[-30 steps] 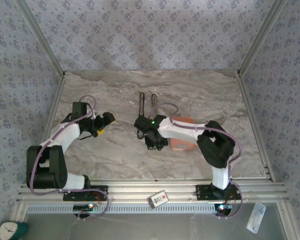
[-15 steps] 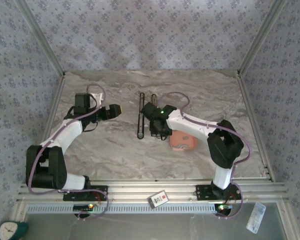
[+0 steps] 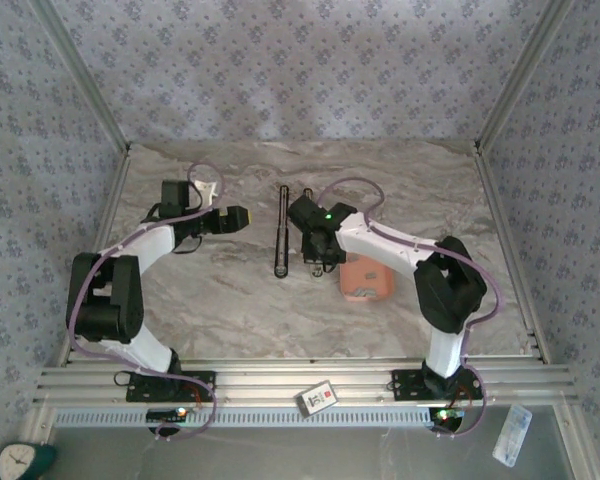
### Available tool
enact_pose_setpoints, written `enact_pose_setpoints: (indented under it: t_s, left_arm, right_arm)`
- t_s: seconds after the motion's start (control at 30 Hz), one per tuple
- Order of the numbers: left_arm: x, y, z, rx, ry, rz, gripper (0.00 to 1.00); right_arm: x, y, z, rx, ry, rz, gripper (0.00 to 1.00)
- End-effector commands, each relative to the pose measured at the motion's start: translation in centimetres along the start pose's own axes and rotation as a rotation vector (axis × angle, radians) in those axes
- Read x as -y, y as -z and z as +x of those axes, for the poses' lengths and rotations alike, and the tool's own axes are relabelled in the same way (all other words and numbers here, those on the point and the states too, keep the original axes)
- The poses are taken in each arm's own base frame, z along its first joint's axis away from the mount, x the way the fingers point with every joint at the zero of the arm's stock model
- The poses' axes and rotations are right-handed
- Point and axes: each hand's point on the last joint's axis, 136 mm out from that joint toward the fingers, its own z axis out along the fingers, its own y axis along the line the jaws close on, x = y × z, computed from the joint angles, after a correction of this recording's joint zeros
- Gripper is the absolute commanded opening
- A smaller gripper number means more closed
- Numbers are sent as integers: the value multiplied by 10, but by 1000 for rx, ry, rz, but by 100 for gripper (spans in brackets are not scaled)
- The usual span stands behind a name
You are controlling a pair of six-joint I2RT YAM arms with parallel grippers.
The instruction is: Load the staples into the stapler
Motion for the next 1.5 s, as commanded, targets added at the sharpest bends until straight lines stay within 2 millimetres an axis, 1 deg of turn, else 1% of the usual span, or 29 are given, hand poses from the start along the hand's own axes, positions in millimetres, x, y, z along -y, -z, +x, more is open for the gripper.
enact_pose_setpoints:
  t_s: [0.0, 0.2, 0.4, 0.73, 0.97, 1.1, 1.37, 1.47]
  left_arm:
    - [7, 1, -6, 20, -46, 36, 96]
    - [8, 0, -6, 13, -42, 45, 96]
    - [9, -1, -5, 7, -36, 52, 95]
    - [11, -1, -4, 1, -35, 62, 96]
    - [10, -3, -3, -8, -35, 58, 96]
    - [10, -2, -4, -7, -35, 58, 96]
    - [11, -3, -3, -12, -35, 59, 96]
    - [11, -2, -2, -13, -36, 59, 96]
  right_arm:
    - [-3, -5, -5, -3, -1, 9, 16]
    - [-4, -15, -4, -22, 19, 31, 16]
    - [-5, -20, -6, -25, 44, 47, 16]
    - [1, -25, -7, 4, 141, 88, 16]
    - [-3, -27, -7, 29, 149, 65, 15]
    - [-5, -30, -3, 22, 157, 53, 15]
    - [-9, -27, 0, 20, 175, 42, 15]
    - [-9, -21, 2, 26, 181, 40, 15]
